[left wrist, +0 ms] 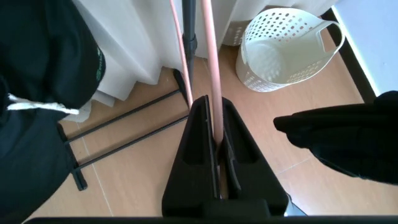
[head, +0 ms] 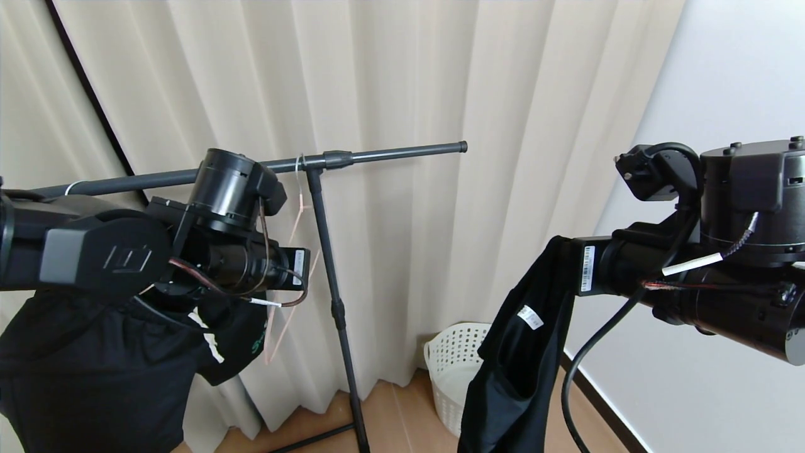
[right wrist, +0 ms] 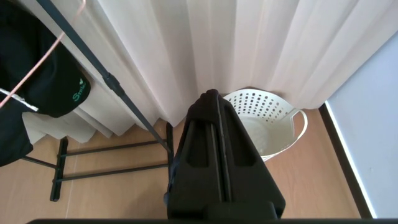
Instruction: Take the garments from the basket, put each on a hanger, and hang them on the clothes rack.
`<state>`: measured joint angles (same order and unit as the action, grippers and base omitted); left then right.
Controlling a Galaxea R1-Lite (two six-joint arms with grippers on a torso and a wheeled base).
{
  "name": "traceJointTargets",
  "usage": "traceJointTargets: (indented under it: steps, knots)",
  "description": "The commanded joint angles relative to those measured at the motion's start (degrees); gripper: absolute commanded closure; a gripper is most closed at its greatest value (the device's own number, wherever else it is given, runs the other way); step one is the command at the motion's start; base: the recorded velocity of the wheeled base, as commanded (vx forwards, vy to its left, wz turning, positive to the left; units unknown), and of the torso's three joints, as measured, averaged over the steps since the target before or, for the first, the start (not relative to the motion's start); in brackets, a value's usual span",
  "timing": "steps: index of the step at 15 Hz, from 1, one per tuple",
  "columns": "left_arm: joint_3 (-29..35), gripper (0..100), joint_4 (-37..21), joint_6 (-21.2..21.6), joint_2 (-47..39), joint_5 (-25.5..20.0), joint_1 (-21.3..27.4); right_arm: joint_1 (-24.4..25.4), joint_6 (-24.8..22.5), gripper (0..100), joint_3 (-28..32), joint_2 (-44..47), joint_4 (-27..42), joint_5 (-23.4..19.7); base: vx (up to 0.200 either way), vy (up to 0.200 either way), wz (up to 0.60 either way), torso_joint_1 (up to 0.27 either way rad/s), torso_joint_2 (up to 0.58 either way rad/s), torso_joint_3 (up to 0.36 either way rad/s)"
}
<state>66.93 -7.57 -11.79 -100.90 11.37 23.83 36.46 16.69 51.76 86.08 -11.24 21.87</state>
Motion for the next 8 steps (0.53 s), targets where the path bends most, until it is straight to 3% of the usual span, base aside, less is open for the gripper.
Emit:
traceJointTargets:
  steps: [1,5,8]
  knots:
    - [-1.3,100,0.1,0.5,3.3,-1.2,-0.7,0.0,0.0,100,0.0,0.0,0.0,0.0,0.0,0.0,0.0,0.0,0.0,0.0]
    - [-9.8,100,6.3,6.1,9.6,-4.1,-2.6,0.0,0.0,100,0.1,0.0,0.0,0.0,0.0,0.0,0.0,0.0,0.0,0.0]
    - [-17.4,100,11.4,7.6,13.2,-4.9,-5.5,0.0,0.0,100,0.0,0.1,0.0,0.0,0.0,0.0,0.0,0.0,0.0,0.0]
